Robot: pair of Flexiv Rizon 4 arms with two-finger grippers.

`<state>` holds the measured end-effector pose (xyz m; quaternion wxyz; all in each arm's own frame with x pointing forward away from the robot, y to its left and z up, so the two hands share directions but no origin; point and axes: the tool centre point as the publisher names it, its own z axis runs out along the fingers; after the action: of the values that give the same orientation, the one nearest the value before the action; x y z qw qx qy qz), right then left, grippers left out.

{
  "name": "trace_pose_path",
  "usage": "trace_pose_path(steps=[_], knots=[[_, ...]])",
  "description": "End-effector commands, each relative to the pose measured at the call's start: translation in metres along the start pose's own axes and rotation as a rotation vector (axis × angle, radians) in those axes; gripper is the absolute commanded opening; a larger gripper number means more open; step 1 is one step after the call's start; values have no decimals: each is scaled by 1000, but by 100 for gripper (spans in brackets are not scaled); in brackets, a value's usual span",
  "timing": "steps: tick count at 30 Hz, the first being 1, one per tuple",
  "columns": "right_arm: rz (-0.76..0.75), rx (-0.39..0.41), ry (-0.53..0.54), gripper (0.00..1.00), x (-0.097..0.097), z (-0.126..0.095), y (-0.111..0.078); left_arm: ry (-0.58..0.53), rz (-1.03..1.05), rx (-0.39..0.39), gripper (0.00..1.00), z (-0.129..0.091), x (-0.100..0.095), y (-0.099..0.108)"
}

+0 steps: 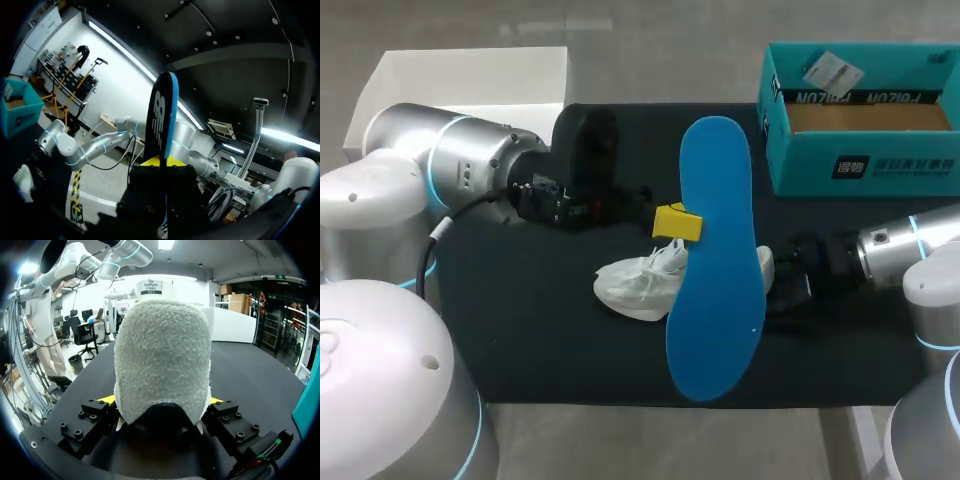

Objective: Take the shoe out of the shoebox, open the shoe tongue, remove and reinsert the insole, then place the shoe into the shoebox

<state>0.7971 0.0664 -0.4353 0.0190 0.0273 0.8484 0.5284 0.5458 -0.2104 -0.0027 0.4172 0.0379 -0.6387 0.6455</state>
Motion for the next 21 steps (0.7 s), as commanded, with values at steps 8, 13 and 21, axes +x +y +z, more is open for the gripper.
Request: trace_pose_path(steps=[8, 13, 21], knots=[[0, 2, -1, 0, 0, 3, -1, -108, -47, 24, 0, -6, -1, 8], [0, 2, -1, 0, 0, 3, -1, -108, -47, 24, 0, -6, -1, 8], [0, 2, -1, 0, 0, 3, -1, -108, -47, 24, 0, -6, -1, 8]])
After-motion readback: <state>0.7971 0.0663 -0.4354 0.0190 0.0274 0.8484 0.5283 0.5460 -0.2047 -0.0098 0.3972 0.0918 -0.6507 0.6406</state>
